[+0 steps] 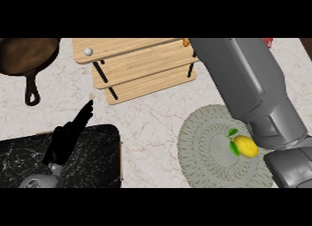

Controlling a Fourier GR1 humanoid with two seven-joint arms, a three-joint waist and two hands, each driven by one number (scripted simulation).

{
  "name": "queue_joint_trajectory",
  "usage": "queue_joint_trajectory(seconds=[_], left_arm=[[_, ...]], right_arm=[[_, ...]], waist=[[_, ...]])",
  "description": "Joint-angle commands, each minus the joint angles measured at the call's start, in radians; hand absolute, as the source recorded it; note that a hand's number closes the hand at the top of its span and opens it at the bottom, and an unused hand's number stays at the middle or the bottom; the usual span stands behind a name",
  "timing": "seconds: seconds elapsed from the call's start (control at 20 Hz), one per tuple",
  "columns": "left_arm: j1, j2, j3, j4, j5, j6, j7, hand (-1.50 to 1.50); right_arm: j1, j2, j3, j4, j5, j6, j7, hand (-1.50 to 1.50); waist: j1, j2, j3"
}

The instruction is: Pick the croissant from the placemat and place it in the tiered shelf

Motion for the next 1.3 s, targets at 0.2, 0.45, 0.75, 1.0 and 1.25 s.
queue_joint_trajectory(seconds=[0.2, 0.45, 0.75, 1.0, 1.25], left_arm=[[-0.023, 0.001, -0.002, -0.011, 0.002, -0.018, 0.03, 0.0], [-0.018, -0.019, -0.022, -0.008, -0.013, -0.007, 0.008, 0.0], [-0.019, -0.046, -0.03, -0.005, -0.027, 0.02, 0.017, 0.0], [-0.002, -0.018, -0.001, 0.022, -0.015, -0.001, -0.021, 0.0], [0.032, 0.021, 0.036, 0.018, 0.017, -0.035, -0.025, 0.0]], right_arm=[[-0.084, 0.091, -0.08, 0.263, -0.055, -0.089, -0.059, 1.5], [-0.013, 0.093, -0.348, 0.21, -0.358, -0.121, -0.107, -1.5], [-0.036, 0.094, -0.447, 0.258, -0.538, -0.233, -0.264, -1.5], [-0.046, 0.059, -0.51, 0.236, -0.55, -0.394, -0.4, -1.5], [-0.046, -0.001, -0.543, 0.174, -0.551, -0.552, -0.405, -1.5]], waist=[[0.03, 0.013, -0.003], [0.035, 0.018, 0.001], [0.044, 0.013, -0.001], [0.016, 0.013, -0.002], [-0.02, -0.007, -0.002]])
